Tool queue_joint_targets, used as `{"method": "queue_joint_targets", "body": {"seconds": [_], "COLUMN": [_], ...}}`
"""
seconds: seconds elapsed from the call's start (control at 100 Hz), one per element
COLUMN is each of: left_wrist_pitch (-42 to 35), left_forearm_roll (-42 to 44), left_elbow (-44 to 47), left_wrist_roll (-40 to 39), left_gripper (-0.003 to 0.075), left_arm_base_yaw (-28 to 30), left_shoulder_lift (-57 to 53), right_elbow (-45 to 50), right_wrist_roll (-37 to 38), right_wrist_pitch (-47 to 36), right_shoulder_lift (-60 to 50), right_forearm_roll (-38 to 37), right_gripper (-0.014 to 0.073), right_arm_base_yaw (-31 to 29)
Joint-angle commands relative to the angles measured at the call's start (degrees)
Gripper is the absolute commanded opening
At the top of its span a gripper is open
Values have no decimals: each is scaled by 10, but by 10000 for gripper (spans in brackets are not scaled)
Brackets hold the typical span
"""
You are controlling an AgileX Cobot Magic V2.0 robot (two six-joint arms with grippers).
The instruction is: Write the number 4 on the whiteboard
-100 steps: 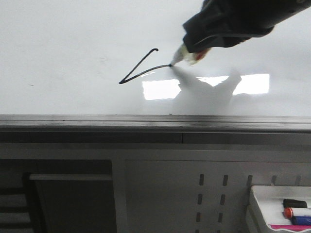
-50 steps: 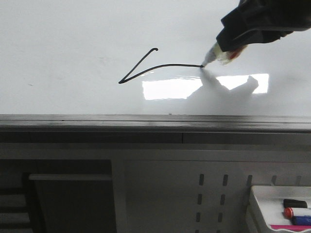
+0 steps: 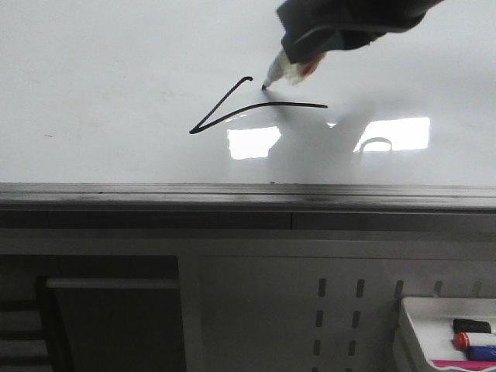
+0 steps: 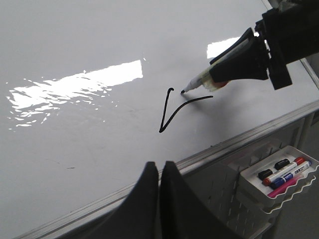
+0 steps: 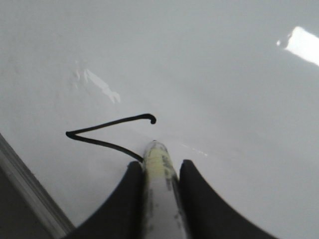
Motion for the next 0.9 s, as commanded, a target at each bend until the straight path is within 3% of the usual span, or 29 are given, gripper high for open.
{"method": "queue_joint_targets", "body": {"seconds": [0.0, 0.28, 0.44, 0.63, 0.89], "left_wrist_pitch": [-7, -7, -6, -4, -3], "left_forearm_roll": [-22, -22, -22, -25, -44], "left_elbow": [-16, -16, -16, -16, -16], "left_wrist_roll": [-5, -5, -5, -5, -5], "left_gripper": [-20, -20, -20, -20, -20], "left_arm_base_yaw": [2, 2, 2, 2, 2], "left_shoulder_lift": [5, 5, 5, 5, 5], "right_elbow": [-22, -22, -8, 35, 40], "right_wrist_roll": [-5, -5, -5, -5, -5], "right_wrist_pitch": [-33, 3, 42, 35, 11], "right_shoulder_lift": [0, 10, 10, 10, 0], "right_forearm_roll": [-6, 12, 39, 44, 44], "right_gripper": [-52, -52, -52, -52, -52], "right_arm_base_yaw": [-7, -13, 14, 67, 71]}}
